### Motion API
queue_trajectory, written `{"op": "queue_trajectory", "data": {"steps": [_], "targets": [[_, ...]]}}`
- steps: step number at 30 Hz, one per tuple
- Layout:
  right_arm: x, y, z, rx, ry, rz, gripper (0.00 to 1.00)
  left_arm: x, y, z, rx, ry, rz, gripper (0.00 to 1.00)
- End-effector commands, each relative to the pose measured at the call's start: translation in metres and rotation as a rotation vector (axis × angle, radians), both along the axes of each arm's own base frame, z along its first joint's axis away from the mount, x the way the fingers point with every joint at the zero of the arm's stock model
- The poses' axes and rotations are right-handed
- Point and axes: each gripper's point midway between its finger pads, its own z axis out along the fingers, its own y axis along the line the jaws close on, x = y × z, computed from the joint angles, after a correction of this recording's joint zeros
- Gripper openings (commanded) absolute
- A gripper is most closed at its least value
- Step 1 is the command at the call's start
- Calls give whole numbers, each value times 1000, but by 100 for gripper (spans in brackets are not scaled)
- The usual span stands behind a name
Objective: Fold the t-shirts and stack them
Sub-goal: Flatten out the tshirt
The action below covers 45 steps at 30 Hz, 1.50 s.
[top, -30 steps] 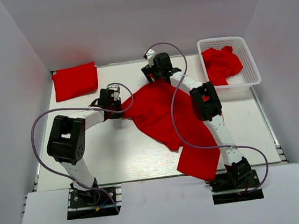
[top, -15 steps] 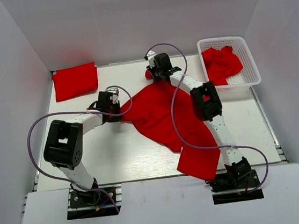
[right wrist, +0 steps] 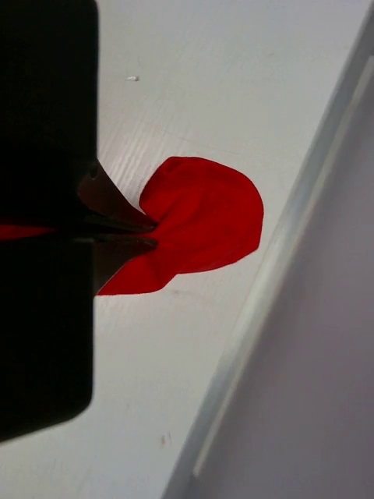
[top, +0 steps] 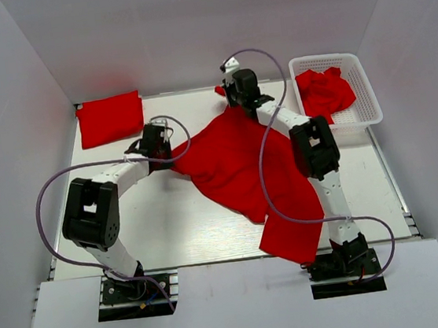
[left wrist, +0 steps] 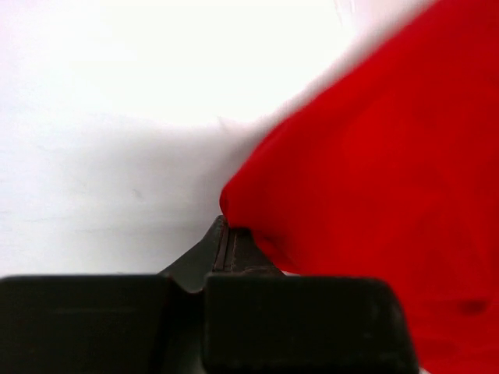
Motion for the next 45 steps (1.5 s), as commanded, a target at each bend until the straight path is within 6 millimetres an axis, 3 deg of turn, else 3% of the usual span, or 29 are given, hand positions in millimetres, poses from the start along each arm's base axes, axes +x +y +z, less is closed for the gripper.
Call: {"op": "queue_trajectory", "data": {"steps": [1,2,3,6,7,8,10,11,12,14,15,17,20,22,24,25,26,27,32,36,37,38,41,44,45], "targets": [[8,-34,134,94,-283,-138,0,31,27,55,99,-123,155,0],[5,-48,157,98,-317,-185,0,35,30,62,115,-137,173,0],[4,-61,152,77,-307,-218,0,38,37,70,142,-154,201,0],[-17,-102,193,75,-355,-326,0,57,45,118,151,-267,244,0],[-27,-111,219,92,-393,-341,0,61,45,144,144,-323,235,0],[-34,-120,211,69,-378,-352,0,65,45,161,138,-366,230,0],[-62,-139,267,53,-479,-362,0,69,46,200,138,-470,210,0],[-69,-144,263,26,-476,-362,0,65,48,234,127,-551,206,0],[-95,-154,308,53,-553,-369,0,61,41,251,116,-594,177,0],[-110,-163,318,27,-563,-377,0,54,41,290,106,-696,140,0],[-137,-174,357,62,-632,-388,0,41,37,319,69,-763,103,0],[-155,-183,371,57,-659,-399,0,25,36,347,51,-829,65,0],[-217,-198,428,129,-771,-360,0,-12,41,404,26,-973,21,0],[-249,-196,453,164,-818,-283,0,-34,42,442,-3,-1065,-3,0],[-283,-198,479,201,-854,-226,0,-68,43,486,-10,-1168,-60,0],[-315,-206,505,239,-914,-209,0,-80,44,499,-22,-1199,-70,0],[-331,-208,521,258,-948,-187,0,-91,44,509,-33,-1217,-91,0],[-339,-209,523,256,-944,-176,0,-112,47,533,-33,-1280,-110,0],[-433,-235,583,335,-1120,-128,0,-178,45,583,-81,-1403,-223,0],[-474,-243,608,349,-1208,-87,0,-227,56,610,-90,-1518,-235,0],[-484,-246,617,358,-1234,-81,0,-227,57,610,-80,-1520,-236,0],[-486,-252,620,359,-1243,-111,0,-236,61,619,-82,-1548,-220,0],[-471,-260,620,347,-1234,-186,0,-231,58,616,-90,-1527,-232,0],[-437,-257,615,337,-1201,-246,0,-188,48,593,-99,-1433,-213,0],[-416,-251,602,317,-1159,-254,0,-175,47,585,-92,-1407,-200,0]]}}
